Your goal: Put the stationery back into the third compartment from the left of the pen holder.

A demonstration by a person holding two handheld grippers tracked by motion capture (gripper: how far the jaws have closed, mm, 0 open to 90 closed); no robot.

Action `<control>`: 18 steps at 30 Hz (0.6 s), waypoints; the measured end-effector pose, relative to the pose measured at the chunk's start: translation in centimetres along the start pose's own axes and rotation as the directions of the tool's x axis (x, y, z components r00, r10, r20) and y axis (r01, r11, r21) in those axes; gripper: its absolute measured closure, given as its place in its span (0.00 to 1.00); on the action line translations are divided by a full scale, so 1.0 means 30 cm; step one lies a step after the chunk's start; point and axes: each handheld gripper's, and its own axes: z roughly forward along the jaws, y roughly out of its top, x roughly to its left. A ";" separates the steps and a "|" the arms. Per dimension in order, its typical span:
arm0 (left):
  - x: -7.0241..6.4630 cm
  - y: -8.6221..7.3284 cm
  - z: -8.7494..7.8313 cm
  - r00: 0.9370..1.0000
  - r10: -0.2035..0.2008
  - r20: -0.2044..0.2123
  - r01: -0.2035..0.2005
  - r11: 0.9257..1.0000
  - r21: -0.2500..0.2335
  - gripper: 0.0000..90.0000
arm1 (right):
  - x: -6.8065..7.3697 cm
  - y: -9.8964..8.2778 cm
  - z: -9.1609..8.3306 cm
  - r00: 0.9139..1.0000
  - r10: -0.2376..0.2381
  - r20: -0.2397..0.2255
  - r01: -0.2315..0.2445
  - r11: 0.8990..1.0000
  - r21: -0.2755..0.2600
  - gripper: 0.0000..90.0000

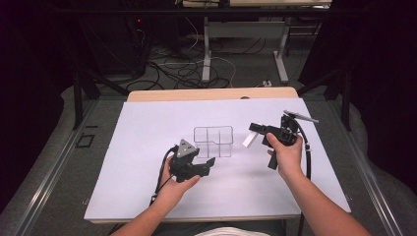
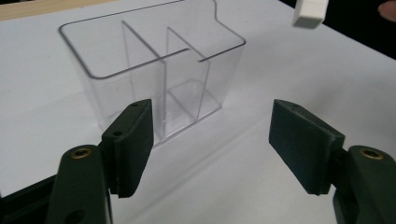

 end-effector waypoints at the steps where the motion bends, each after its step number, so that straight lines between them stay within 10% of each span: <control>1: 0.010 -0.005 -0.007 1.000 0.007 -0.027 -0.008 1.000 -0.015 0.32 | 0.006 0.003 0.003 1.000 0.002 0.002 -0.002 1.000 -0.007 0.74; 18: 0.179 -0.027 -0.097 0.986 -0.088 -0.141 0.076 0.993 -0.085 0.19 | 0.153 0.030 0.091 0.984 -0.175 0.026 0.176 0.983 -0.047 0.74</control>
